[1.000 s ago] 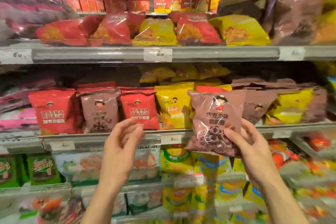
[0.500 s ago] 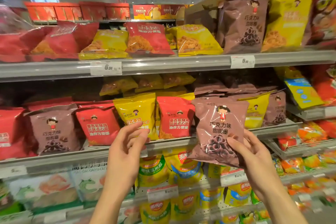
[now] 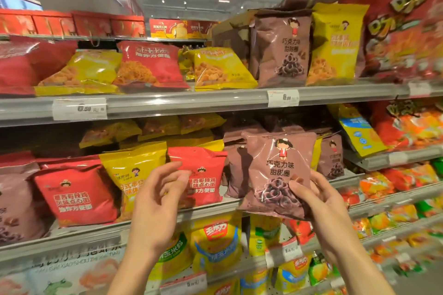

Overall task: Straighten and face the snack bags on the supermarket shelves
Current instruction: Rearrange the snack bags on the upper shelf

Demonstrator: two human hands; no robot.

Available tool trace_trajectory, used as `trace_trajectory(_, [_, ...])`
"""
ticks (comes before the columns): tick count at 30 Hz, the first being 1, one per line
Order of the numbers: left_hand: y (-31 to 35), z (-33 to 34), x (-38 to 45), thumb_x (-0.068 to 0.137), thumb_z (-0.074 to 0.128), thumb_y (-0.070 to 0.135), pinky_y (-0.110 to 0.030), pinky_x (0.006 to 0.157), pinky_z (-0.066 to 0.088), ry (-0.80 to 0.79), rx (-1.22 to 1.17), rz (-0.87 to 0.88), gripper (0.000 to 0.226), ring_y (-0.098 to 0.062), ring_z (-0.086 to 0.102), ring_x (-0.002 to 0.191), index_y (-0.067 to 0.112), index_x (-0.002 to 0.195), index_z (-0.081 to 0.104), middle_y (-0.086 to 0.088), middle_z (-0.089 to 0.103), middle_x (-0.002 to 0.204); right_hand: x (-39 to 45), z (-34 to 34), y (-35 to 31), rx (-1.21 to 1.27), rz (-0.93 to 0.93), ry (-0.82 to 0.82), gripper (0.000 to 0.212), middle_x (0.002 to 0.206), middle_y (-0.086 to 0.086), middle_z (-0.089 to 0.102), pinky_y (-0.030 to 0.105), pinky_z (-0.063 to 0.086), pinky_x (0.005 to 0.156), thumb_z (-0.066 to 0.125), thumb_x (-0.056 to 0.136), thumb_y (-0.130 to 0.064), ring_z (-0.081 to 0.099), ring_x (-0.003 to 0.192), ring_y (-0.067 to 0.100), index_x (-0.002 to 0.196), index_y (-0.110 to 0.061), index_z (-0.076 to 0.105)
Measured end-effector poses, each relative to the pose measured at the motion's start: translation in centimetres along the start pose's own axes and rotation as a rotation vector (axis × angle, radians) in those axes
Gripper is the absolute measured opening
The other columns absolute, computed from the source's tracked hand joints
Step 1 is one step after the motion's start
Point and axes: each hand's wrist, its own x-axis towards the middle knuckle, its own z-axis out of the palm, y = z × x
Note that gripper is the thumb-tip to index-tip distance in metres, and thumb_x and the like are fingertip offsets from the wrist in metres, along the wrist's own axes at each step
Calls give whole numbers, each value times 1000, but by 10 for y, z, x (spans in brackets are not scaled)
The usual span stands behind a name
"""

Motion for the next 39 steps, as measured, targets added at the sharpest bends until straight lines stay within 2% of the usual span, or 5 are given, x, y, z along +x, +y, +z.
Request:
trace_trajectory(13, [-3,167,11,91,70,22,-7,76,51,87,100,104,18,5,71,91,29,108,71,12,77,103,118,-143,-35,-1,-123,-117,73,115,-8,78,24,59,85,93,44,-67,73,109,10,112,-49,71])
trace_trajectory(24, [43,276,26,96,69,27,-27,91,51,39,219,221,20,-2,69,104,34,115,70,15,75,107,164,-237,-59,35,-93,-209,77,126,-1,74,56,45,109,91,57,-59,70,118,24,127,-37,65])
trace_trajectory(30, [72,322,74,96,63,42,-6,82,43,16,553,432,37,9,56,112,32,132,59,14,59,127,181,-249,-77,46,-163,-176,62,120,1,76,53,49,106,90,64,-50,73,110,24,120,-39,69])
trace_trajectory(35, [86,351,118,97,62,48,-40,98,52,40,778,539,68,-17,59,123,22,154,36,-1,52,148,194,-252,-84,95,-207,-162,63,116,3,77,31,63,79,90,60,-49,75,105,25,118,-35,71])
trace_trajectory(39, [90,366,139,96,58,58,-46,81,56,115,956,576,74,-30,68,109,16,153,35,-7,68,129,202,-254,-89,110,-217,-174,51,115,3,78,31,63,77,82,67,-42,76,103,24,116,-34,72])
